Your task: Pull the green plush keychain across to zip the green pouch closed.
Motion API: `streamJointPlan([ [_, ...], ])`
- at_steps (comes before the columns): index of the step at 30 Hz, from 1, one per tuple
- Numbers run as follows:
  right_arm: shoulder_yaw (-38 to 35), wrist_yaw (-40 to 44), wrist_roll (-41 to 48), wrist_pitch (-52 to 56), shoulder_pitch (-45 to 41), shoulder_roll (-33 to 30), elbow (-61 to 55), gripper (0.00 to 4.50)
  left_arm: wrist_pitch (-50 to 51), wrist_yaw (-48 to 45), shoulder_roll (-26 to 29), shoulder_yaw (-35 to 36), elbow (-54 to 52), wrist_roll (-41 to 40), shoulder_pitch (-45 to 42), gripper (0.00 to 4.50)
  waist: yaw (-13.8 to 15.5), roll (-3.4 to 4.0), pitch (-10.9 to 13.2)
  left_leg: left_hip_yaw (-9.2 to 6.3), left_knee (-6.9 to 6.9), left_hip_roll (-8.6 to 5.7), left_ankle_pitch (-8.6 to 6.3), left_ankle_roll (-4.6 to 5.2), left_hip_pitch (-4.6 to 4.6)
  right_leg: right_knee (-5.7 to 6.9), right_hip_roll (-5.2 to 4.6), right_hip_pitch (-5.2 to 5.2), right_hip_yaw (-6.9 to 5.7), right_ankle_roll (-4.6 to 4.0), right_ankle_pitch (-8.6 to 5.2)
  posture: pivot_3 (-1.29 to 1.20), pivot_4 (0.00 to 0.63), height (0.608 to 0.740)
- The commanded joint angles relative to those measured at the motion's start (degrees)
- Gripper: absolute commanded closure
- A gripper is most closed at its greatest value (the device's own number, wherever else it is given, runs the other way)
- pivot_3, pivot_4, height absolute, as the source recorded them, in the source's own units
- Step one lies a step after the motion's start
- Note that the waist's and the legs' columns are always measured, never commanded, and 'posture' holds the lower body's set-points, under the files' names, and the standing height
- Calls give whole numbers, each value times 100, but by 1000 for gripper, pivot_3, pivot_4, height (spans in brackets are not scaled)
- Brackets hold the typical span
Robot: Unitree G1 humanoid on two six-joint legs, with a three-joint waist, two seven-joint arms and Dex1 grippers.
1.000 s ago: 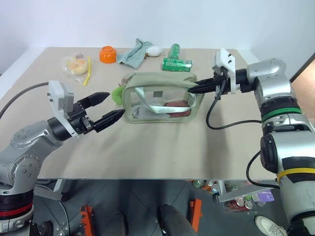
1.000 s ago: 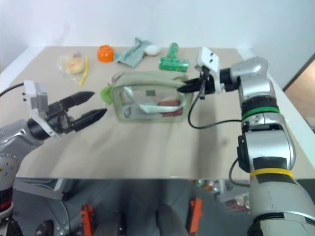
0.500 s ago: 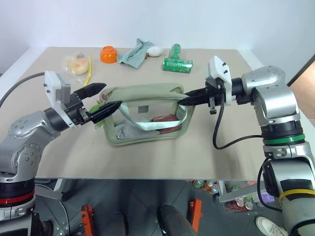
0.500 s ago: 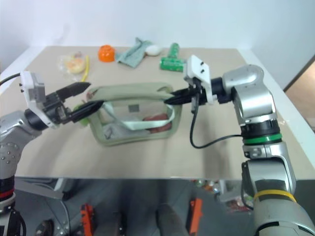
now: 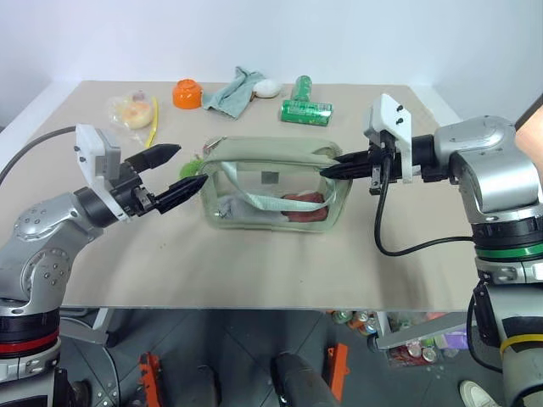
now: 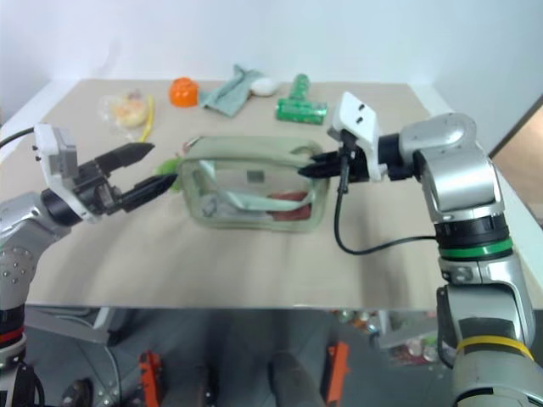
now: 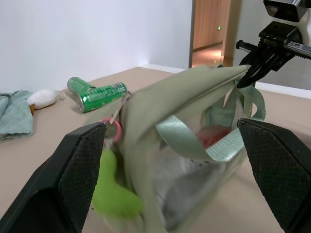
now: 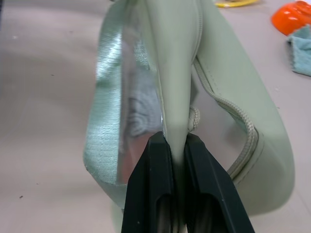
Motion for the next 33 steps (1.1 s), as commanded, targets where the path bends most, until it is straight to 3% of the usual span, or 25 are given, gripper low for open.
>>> streamJointPlan([
  [1,-252,-230,275,46,69,36,-452,4479,-27,-23,39,103,-176,-58,-27,0,-1,0,0,0,0,1,0,0,0,0,1,0,0,0,0,0,150,740],
  [13,-3,-614,206,-290,250,310,-285,4479,35,-73,46,39,-12,-32,-100,0,-2,0,0,1,0,0,0,0,-1,0,0,-1,1,0,0,0,150,740],
  [18,124,-535,109,-586,340,223,-150,4479,509,-33,146,174,106,-307,-39,0,-3,0,0,1,1,1,0,0,2,0,1,1,1,0,0,0,150,740],
  [28,204,-410,79,-943,446,201,-11,4479,547,-815,500,50,370,-164,-52,0,-2,-1,0,0,2,1,0,0,2,0,1,2,-1,0,0,0,150,740],
  [33,202,-366,77,-986,410,192,94,4479,782,-1668,740,-263,-57,-431,-71,0,-2,0,0,1,2,0,0,0,3,0,2,2,-1,0,0,0,150,740],
])
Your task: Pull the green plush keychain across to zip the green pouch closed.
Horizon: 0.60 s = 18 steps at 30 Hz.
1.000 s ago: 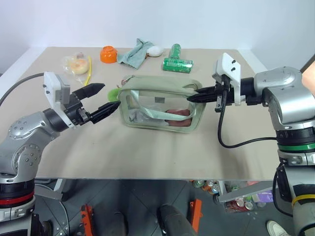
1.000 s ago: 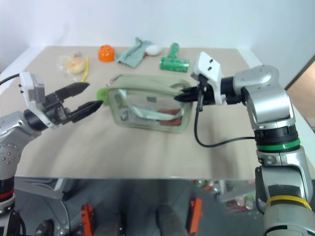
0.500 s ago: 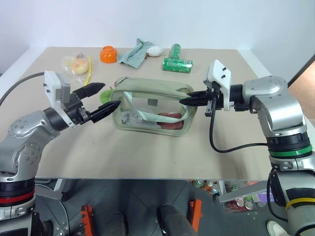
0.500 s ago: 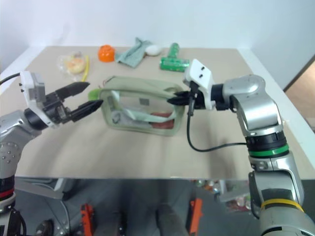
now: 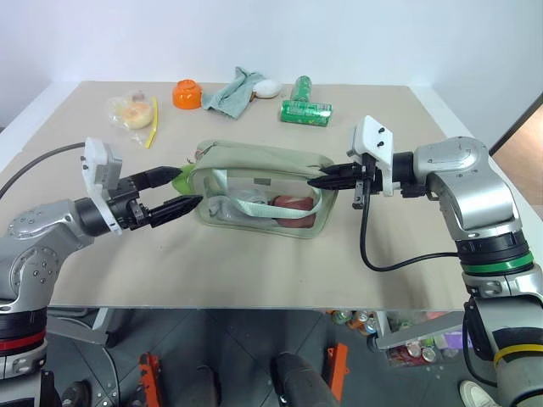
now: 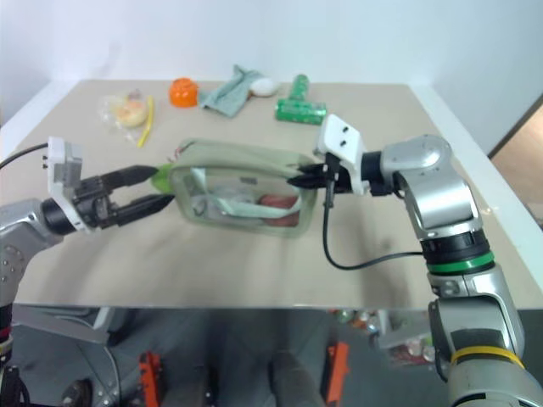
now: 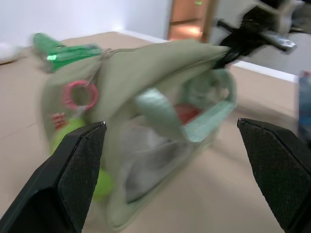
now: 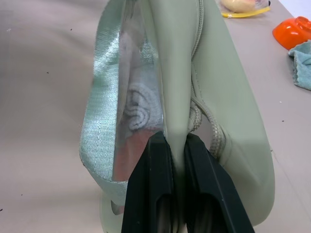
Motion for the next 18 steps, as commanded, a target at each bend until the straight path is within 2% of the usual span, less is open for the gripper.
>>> streamJointPlan([
  [1,-22,75,-13,-71,-52,-105,26,4479,48,-512,182,-174,-453,-222,-88,0,0,0,0,0,0,0,0,0,-1,0,0,0,1,0,0,0,150,740],
  [7,-51,155,51,92,-62,-117,66,4479,-144,-527,28,-354,-396,-83,-263,0,1,0,0,-1,1,1,1,1,1,1,1,0,-1,-2,1,0,150,740],
  [9,-96,220,158,238,-68,-126,39,3708,-186,-483,-33,-359,-380,-62,-298,0,1,0,0,0,2,1,1,2,2,1,1,2,0,-1,1,0,150,740],
  [11,-137,308,286,396,-59,-151,-49,3218,-168,-427,-94,-342,-382,-77,-327,0,1,0,0,1,2,0,1,2,1,0,1,2,2,-1,1,0,150,740],
  [16,-289,352,602,770,-45,-220,-302,1490,-211,-297,-216,-307,-405,-31,-339,0,1,0,0,-1,0,1,1,2,0,0,1,1,0,0,0,0,150,740],
  [18,-606,343,1091,1320,-96,-235,-473,790,-210,-94,-279,-197,-435,-46,-328,0,2,0,0,-1,0,1,1,2,0,0,1,0,0,0,0,0,150,740],
])
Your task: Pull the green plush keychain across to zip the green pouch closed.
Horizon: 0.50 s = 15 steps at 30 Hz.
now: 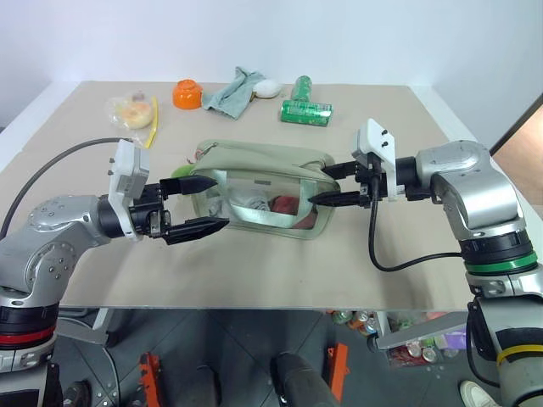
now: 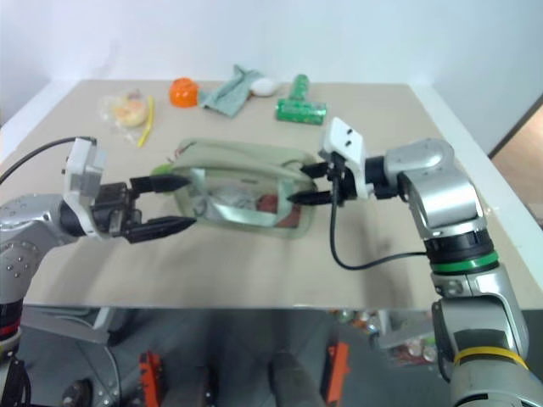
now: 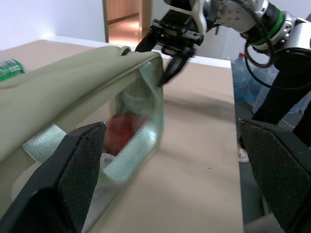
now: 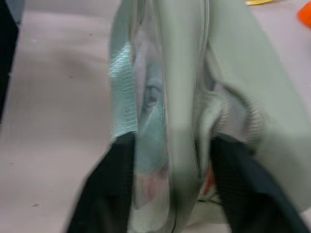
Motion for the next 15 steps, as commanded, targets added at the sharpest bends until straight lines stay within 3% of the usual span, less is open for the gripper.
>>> streamJointPlan([
  [1,-762,-56,856,810,-170,-87,-431,454,-72,380,-60,339,-80,-67,-90,0,1,0,0,-1,0,0,0,0,0,0,0,0,0,0,0,0,150,740],
  [2,-1005,-113,1179,1198,-246,-92,-485,113,-61,560,-83,451,-66,-74,-110,0,1,0,0,-1,0,0,0,0,-1,0,0,0,0,0,0,0,150,740],
  [7,-1843,-589,2265,2344,-130,-136,-1048,49,-10,1371,-133,975,-82,-12,201,0,1,-1,0,-5,0,0,0,1,0,0,0,2,-3,0,0,0,150,740],
  [15,-1934,-1383,2519,2148,408,143,-1761,49,-323,2563,-606,1203,-326,415,639,0,7,-2,-1,-1,9,0,0,2,-2,0,0,4,2,5,5,0,150,740],
])
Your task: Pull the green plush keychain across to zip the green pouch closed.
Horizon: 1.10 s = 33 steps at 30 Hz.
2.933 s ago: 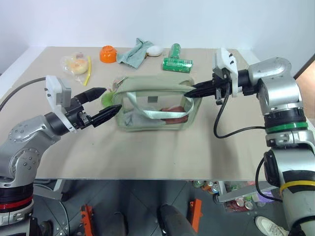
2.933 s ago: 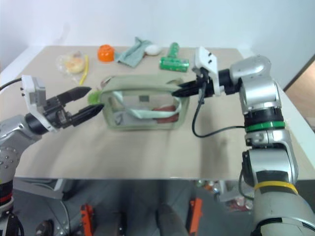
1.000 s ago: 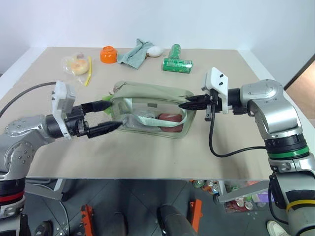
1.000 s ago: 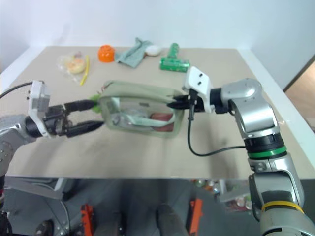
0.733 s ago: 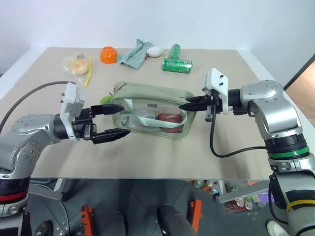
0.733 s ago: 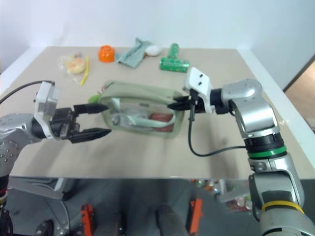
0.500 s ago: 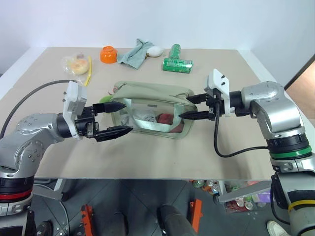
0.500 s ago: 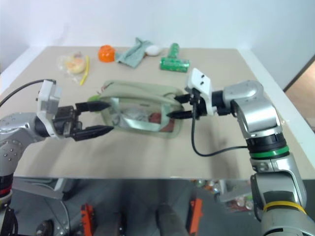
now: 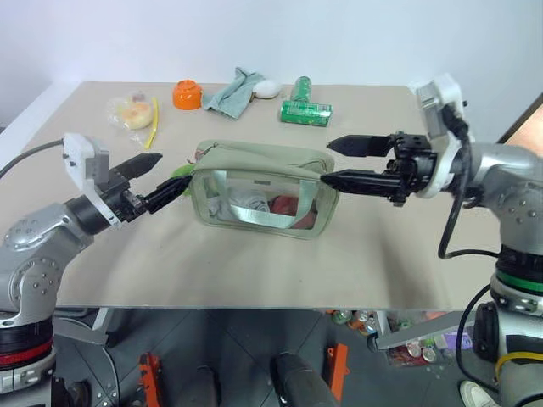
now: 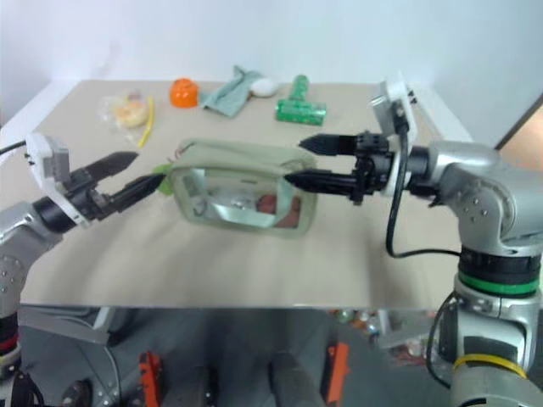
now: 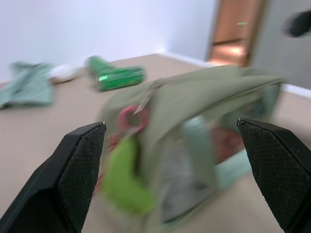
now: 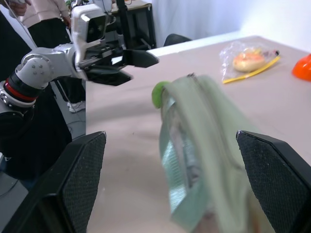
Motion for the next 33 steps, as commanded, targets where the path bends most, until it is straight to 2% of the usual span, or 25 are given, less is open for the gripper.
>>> streamJointPlan([
  [1,-56,-214,59,-295,0,-19,-261,49,-304,356,-133,146,-264,174,27,0,11,0,0,-1,4,0,0,0,-1,0,0,1,-1,1,1,0,150,740],
  [8,391,-91,-662,-1237,422,-403,128,49,-472,293,-212,58,-305,127,34,0,24,-2,-1,1,9,-1,0,0,-2,-3,-1,5,0,2,0,0,150,740],
  [17,617,-160,-1018,-1778,681,-267,616,49,-324,12,-85,-14,-330,-20,23,0,20,-2,-1,2,7,0,0,0,1,-2,1,4,0,1,1,0,150,740],
  [20,691,-221,-1071,-1800,690,-180,663,871,-311,-34,-35,-12,-269,-13,-8,0,19,-2,-1,2,7,0,0,0,0,-2,1,4,1,2,1,0,150,740],
  [30,905,-211,-1360,-2108,880,-158,664,4324,-57,297,-51,149,-124,-120,-141,0,21,-2,-1,2,7,0,0,0,0,-2,1,4,1,2,1,0,150,740],
  [31,899,-218,-1387,-2157,881,-157,662,4475,26,418,-87,204,-124,-199,-132,0,21,-2,-1,2,7,0,0,0,0,-2,1,4,1,2,1,0,150,740],
  [33,897,-208,-1450,-2281,882,-162,659,4475,233,685,-164,317,-145,-402,-119,0,23,-2,-1,-1,7,1,0,0,0,-2,1,4,-1,2,1,0,150,740],
])
